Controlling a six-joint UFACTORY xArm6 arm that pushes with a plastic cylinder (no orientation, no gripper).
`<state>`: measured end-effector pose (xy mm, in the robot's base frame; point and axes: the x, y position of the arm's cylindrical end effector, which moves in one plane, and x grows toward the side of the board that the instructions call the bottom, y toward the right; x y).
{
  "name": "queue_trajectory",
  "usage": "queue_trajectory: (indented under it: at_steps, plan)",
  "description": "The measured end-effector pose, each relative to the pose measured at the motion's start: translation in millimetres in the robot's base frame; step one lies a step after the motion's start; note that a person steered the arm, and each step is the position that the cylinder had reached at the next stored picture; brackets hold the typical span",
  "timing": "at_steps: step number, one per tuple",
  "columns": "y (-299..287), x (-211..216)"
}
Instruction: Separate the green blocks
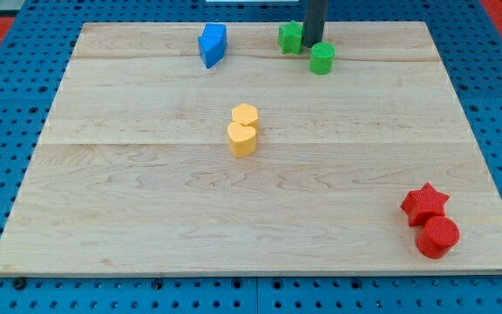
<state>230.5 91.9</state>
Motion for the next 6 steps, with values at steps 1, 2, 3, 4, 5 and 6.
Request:
queue_trajectory:
  at_steps: [1,2,3,4,5,6]
  plan:
    - [16.3,-28.0]
    - [-33.8,-23.1]
    - [-52.2,-1.1]
    - [-24.9,-10.5]
    - [-1.2,-4.5]
    - [30.0,0.8]
